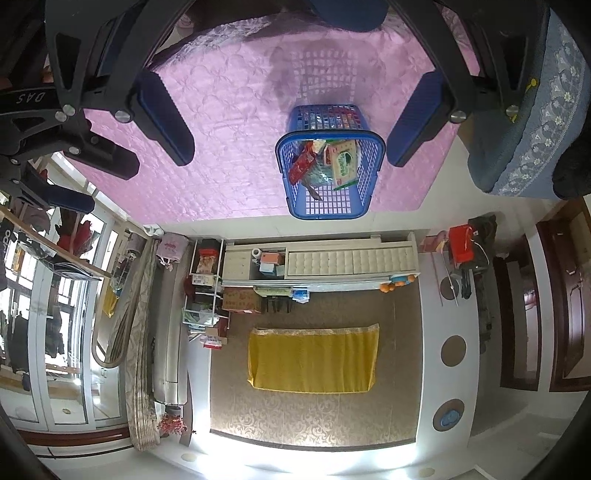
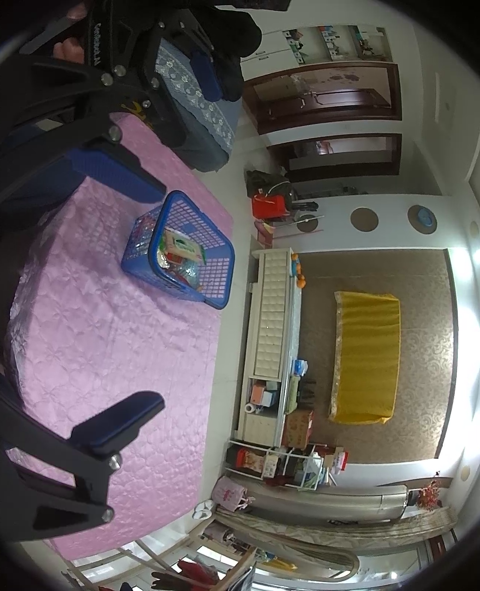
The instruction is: Organize snacks
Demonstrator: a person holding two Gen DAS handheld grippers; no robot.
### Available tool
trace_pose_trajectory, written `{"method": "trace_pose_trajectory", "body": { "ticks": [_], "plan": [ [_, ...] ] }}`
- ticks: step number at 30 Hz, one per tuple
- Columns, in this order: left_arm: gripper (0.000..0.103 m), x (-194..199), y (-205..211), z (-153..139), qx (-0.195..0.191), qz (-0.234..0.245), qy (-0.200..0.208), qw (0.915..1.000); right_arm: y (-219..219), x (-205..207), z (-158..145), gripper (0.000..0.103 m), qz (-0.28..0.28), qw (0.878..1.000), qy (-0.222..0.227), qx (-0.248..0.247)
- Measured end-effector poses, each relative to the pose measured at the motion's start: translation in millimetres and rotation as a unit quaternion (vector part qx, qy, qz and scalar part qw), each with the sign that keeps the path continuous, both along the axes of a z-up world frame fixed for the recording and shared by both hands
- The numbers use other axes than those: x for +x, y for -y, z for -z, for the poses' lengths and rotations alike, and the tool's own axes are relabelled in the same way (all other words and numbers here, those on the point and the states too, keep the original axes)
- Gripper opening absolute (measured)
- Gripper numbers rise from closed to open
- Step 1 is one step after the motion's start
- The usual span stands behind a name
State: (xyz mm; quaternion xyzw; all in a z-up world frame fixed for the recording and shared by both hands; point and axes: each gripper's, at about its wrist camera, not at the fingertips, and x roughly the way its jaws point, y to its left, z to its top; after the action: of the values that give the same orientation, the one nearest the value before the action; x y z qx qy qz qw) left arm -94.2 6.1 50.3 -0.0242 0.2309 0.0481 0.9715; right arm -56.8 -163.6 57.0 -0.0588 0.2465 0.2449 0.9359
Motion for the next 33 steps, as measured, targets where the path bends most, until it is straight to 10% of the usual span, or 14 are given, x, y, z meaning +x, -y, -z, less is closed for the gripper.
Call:
{"method": "trace_pose_trajectory", "body": {
  "ticks": [33],
  "plan": [
    [0.103,-2.1,0.5,-2.6,-0.001,0.014,-0.009,0.9999,2.2,-1.5,0.3,0.103,0.005,1.0,-0.001,-0.001]
  ]
}}
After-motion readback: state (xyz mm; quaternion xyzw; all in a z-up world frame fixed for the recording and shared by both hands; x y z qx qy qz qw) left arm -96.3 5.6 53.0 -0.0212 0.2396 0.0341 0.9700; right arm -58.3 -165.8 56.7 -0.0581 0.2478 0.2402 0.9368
